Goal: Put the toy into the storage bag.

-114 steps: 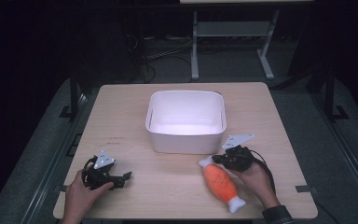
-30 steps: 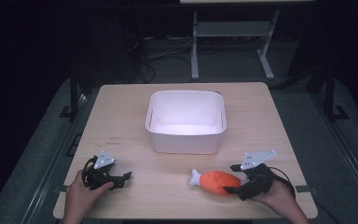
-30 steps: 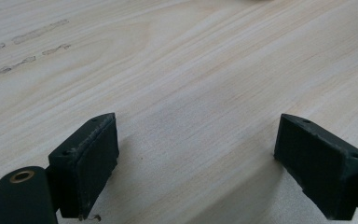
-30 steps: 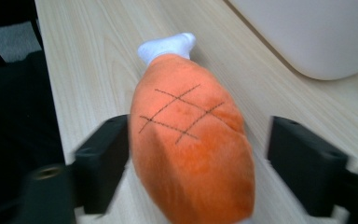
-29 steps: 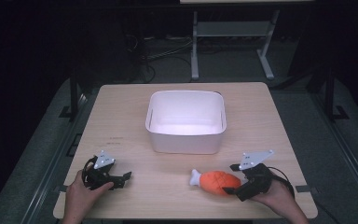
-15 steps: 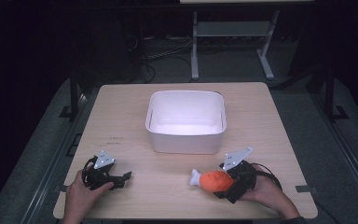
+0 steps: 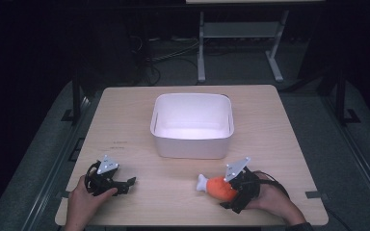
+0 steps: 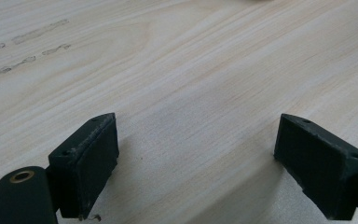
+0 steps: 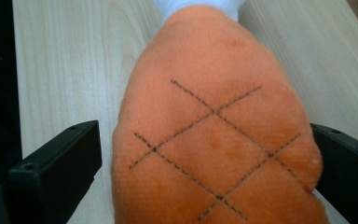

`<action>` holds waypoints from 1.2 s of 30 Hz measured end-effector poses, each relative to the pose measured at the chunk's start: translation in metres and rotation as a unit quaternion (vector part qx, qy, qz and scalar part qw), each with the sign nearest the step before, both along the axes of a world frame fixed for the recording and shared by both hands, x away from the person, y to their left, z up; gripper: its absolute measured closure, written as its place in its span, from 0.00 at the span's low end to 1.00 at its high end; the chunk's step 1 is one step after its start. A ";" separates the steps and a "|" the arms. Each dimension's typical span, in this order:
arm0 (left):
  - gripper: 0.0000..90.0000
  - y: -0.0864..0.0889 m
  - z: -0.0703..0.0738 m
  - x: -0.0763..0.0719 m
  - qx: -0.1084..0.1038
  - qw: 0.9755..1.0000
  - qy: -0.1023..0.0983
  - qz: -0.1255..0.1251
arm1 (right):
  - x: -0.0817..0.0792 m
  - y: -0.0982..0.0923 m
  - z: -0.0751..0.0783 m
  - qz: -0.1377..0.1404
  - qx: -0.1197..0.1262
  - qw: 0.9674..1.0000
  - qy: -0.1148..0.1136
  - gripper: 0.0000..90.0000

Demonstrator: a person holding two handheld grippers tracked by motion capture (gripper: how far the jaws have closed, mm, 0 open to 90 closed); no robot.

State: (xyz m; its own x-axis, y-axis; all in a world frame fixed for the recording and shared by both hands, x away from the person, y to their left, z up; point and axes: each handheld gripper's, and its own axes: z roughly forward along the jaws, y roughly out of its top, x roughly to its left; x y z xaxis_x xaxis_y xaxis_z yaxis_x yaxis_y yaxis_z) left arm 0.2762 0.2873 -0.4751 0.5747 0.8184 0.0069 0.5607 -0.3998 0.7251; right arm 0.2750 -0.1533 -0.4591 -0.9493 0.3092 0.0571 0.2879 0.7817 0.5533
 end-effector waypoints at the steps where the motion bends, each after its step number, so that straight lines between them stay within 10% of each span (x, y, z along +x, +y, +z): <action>1: 0.14 0.000 0.000 0.000 0.000 1.000 0.000 0.000 | -0.001 0.000 0.000 -0.003 -0.004 1.000 -0.002 0.00; 18: 0.14 0.000 0.000 0.000 0.000 1.000 0.000 0.000 | -0.002 -0.008 0.006 0.001 0.013 1.000 -0.009 0.36; 36: 0.14 0.000 0.000 0.000 0.000 1.000 0.000 0.000 | -0.003 -0.028 0.017 -0.028 0.030 0.999 0.002 0.33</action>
